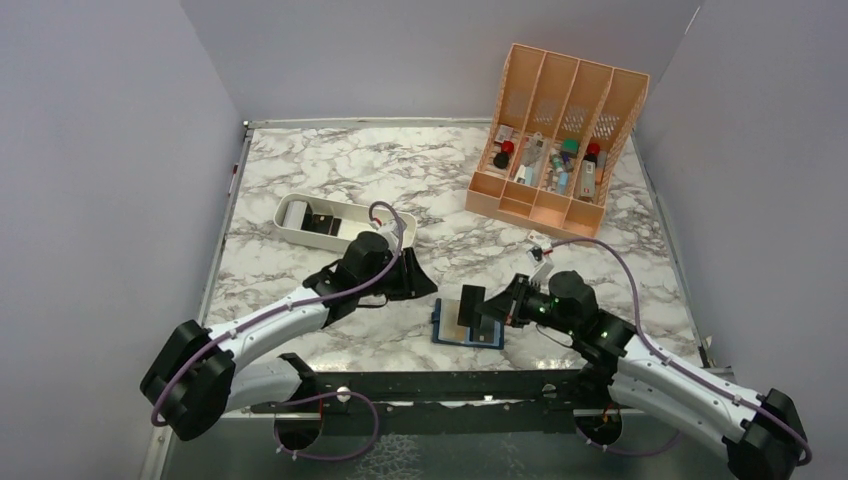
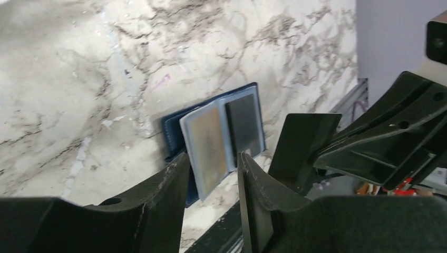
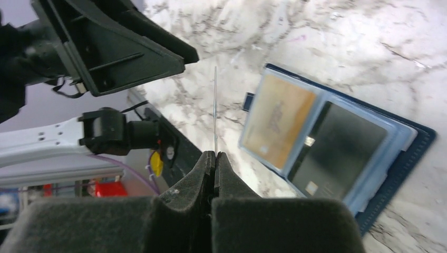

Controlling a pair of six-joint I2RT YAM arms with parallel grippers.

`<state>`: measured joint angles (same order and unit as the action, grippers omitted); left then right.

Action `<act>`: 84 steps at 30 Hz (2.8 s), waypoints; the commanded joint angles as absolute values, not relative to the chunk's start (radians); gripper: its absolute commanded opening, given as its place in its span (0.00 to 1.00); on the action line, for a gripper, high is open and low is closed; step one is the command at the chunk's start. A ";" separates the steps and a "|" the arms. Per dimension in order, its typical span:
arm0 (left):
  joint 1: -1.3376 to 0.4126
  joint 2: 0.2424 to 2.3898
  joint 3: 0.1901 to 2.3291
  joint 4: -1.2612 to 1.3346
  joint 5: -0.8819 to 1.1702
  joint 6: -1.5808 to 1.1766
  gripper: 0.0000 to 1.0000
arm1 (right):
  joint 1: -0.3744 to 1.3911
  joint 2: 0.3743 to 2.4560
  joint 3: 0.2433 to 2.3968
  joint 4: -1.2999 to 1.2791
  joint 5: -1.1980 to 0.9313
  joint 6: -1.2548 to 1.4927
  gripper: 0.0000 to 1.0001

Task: Put the credit cards into the card holder
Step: Pick up the credit card from the storage box, then insert the credit card into the card holder.

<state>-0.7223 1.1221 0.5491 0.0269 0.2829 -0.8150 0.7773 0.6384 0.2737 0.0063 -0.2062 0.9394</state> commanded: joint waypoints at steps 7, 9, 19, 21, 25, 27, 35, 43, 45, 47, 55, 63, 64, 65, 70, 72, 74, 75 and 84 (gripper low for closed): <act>-0.796 1.206 0.493 0.070 0.197 -0.785 0.42 | 0.781 0.794 0.263 -0.069 -0.080 0.946 0.01; -0.811 1.224 0.490 0.073 0.179 -0.785 0.43 | 0.781 0.817 0.266 -0.068 -0.063 0.946 0.01; -0.848 1.303 0.441 0.180 0.196 -0.808 0.43 | 0.781 0.878 0.215 0.065 -0.104 0.994 0.01; -0.856 1.320 0.437 0.206 0.204 -0.811 0.41 | 0.781 0.896 0.214 0.074 -0.099 0.996 0.01; -0.880 1.336 0.431 0.217 0.175 -0.817 0.39 | 0.781 0.909 0.201 0.097 -0.092 0.996 0.01; -0.886 1.337 0.426 0.225 0.167 -0.821 0.36 | 0.781 0.910 0.192 0.107 -0.089 0.998 0.01; -0.897 1.345 0.409 0.229 0.150 -0.826 0.10 | 0.781 0.911 0.165 0.148 -0.095 1.006 0.01; -0.906 1.345 0.402 0.221 0.130 -0.833 0.01 | 0.781 0.902 0.132 0.191 -0.077 1.037 0.01; -0.911 1.354 0.403 0.221 0.130 -0.834 0.00 | 0.781 0.904 0.125 0.200 -0.076 1.042 0.01; -0.915 1.359 0.403 0.221 0.132 -0.837 0.00 | 0.781 0.908 0.116 0.215 -0.083 1.050 0.01; -0.936 1.358 0.400 0.221 0.114 -0.850 0.00 | 0.781 0.947 0.104 0.253 -0.123 1.065 0.01; -0.948 1.356 0.395 0.215 0.103 -0.857 0.00 | 0.781 0.989 0.093 0.288 -0.137 1.088 0.01; -0.948 1.354 0.396 0.212 0.101 -0.859 0.00 | 0.781 0.987 0.090 0.289 -0.133 1.088 0.01; -0.948 1.354 0.395 0.210 0.099 -0.858 0.00 | 0.781 0.984 0.085 0.290 -0.127 1.088 0.01; -0.951 1.346 0.396 0.203 0.091 -0.859 0.00 | 0.781 0.987 0.079 0.303 -0.135 1.085 0.01; -0.953 1.344 0.396 0.200 0.087 -0.860 0.00 | 0.781 0.989 0.080 0.301 -0.141 1.092 0.01; -0.954 1.338 0.393 0.198 0.084 -0.862 0.00 | 0.781 0.984 0.076 0.302 -0.136 1.094 0.01; -0.953 1.335 0.393 0.197 0.083 -0.863 0.00 | 0.781 0.982 0.071 0.313 -0.132 1.087 0.01; -0.958 1.311 0.383 0.183 0.073 -0.867 0.00 | 0.781 0.876 0.020 0.328 -0.002 1.042 0.01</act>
<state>-0.9501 1.3334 0.4000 0.2066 0.0994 -0.8642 0.7773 0.9321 0.0517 0.3504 -0.1070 1.0798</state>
